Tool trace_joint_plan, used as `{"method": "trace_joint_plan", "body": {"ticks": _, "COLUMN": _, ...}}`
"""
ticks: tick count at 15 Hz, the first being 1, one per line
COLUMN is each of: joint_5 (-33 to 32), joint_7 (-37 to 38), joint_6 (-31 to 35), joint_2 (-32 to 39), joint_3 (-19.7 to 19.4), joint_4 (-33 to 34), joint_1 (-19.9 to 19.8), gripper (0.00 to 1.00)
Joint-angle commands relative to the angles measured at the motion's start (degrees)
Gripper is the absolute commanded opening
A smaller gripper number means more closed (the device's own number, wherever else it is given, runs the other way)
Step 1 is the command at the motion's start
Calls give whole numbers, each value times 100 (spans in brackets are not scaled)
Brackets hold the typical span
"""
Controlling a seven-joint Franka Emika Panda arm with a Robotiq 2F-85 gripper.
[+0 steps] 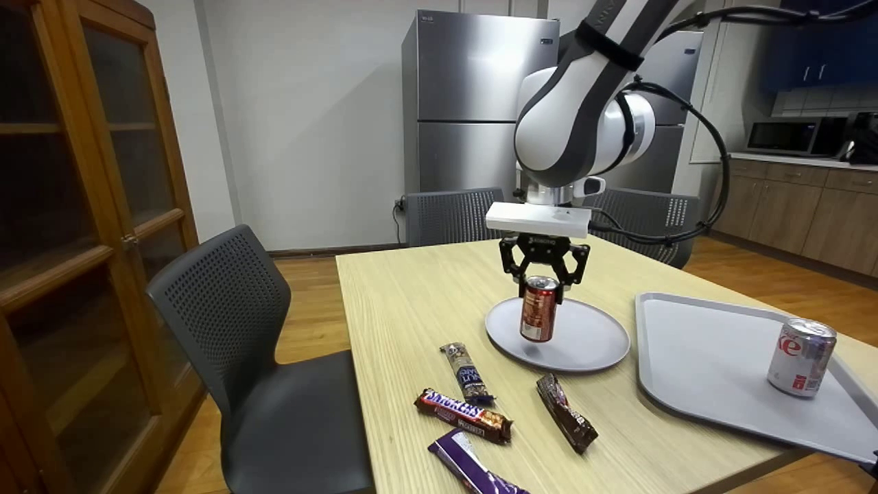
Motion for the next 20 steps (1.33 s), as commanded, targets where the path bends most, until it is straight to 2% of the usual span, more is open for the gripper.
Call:
{"method": "trace_joint_plan", "body": {"ticks": 1, "joint_5": 195, "joint_7": -282, "joint_6": -241, "joint_2": 182, "joint_3": -94, "joint_4": 348, "joint_1": 114, "gripper": 39}}
{"method": "trace_joint_plan", "body": {"ticks": 10, "joint_5": 255, "joint_7": -427, "joint_6": -279, "joint_2": 430, "joint_3": -148, "joint_4": 493, "joint_1": 176, "gripper": 39}}
{"method": "trace_joint_plan", "body": {"ticks": 11, "joint_5": 233, "joint_7": -393, "joint_6": -279, "joint_2": 410, "joint_3": -177, "joint_4": 476, "joint_1": 203, "gripper": 89}}
{"method": "trace_joint_plan", "body": {"ticks": 14, "joint_5": 242, "joint_7": -463, "joint_6": -246, "joint_2": 314, "joint_3": -187, "joint_4": 389, "joint_1": 191, "gripper": 100}}
{"method": "trace_joint_plan", "body": {"ticks": 20, "joint_5": 311, "joint_7": -742, "joint_6": -190, "joint_2": -131, "joint_3": -162, "joint_4": 178, "joint_1": 114, "gripper": 100}}
